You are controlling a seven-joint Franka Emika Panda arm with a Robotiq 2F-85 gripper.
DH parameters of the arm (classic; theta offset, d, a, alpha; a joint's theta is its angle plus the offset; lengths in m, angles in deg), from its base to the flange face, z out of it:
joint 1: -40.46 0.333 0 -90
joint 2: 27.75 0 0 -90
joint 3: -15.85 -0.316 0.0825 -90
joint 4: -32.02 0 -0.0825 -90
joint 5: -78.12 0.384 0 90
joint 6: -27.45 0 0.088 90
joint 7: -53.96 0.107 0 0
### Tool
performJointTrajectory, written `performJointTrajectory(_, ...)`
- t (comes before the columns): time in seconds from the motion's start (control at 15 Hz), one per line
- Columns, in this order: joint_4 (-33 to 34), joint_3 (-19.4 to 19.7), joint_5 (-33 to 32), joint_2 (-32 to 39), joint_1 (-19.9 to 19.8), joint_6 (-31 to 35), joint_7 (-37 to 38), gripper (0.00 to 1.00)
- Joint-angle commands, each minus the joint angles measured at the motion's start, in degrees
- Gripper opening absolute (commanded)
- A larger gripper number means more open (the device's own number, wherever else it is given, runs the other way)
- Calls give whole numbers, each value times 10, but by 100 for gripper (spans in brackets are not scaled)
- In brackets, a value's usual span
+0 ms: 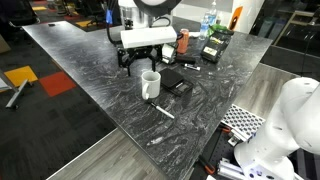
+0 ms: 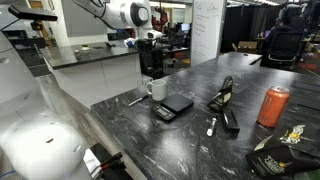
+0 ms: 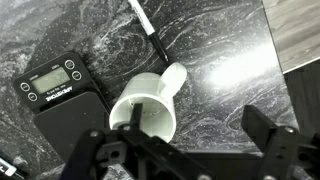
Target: Remove the black marker from the mug then put the mug on the black scale, move the scale to the right and put the marker back in the mug.
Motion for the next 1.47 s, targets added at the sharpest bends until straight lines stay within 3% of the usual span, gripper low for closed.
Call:
performJointTrajectory(0.0, -14, -5, 4, 5, -8, 34, 112, 100)
performJointTrajectory(0.27, -31, -7, 0, 16, -5, 67, 233, 100)
performJointTrajectory(0.8, -45, 1, 0, 66, 1, 91, 322, 100)
performJointTrajectory(0.87, -48, 2, -4, 69, 1, 94, 328, 75)
performJointTrajectory(1.0, -49, 3, -8, 72, 2, 94, 338, 66)
performJointTrajectory(1.4, -51, 5, -8, 67, 3, 92, 353, 22)
